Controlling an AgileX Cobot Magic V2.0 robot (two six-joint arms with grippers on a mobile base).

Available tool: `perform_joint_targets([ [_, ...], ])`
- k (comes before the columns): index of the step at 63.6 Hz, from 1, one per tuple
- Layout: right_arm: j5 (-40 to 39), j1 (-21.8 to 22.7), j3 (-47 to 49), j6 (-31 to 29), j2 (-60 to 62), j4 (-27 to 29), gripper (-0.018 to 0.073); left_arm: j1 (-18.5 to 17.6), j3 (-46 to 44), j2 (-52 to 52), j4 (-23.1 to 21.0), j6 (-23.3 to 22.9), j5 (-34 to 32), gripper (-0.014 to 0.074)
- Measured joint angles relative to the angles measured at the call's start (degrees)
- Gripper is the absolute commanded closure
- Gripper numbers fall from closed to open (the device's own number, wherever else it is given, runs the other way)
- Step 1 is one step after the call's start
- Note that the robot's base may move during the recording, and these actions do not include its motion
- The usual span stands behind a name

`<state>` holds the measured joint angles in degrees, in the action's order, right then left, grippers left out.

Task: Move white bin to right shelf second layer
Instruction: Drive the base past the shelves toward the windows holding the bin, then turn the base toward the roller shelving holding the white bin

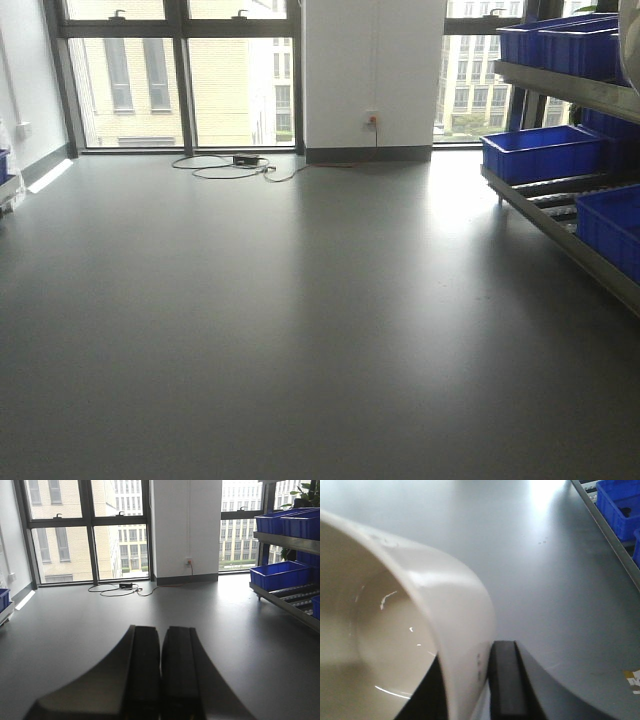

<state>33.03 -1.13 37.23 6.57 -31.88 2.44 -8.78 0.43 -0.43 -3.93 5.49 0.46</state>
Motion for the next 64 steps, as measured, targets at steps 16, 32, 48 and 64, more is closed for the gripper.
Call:
perform_joint_targets([
  [16, 0.00, 0.00, 0.00, 0.00, 0.00, 0.00, 0.0503, 0.00, 0.00, 0.00, 0.00, 0.00, 0.00, 0.0512],
  [32, 0.00, 0.00, 0.00, 0.00, 0.00, 0.00, 0.0503, 0.00, 0.00, 0.00, 0.00, 0.00, 0.00, 0.0512],
  [48, 0.00, 0.00, 0.00, 0.00, 0.00, 0.00, 0.0503, 0.00, 0.00, 0.00, 0.00, 0.00, 0.00, 0.0512],
  [64, 0.00, 0.00, 0.00, 0.00, 0.00, 0.00, 0.0503, 0.00, 0.00, 0.00, 0.00, 0.00, 0.00, 0.0512],
])
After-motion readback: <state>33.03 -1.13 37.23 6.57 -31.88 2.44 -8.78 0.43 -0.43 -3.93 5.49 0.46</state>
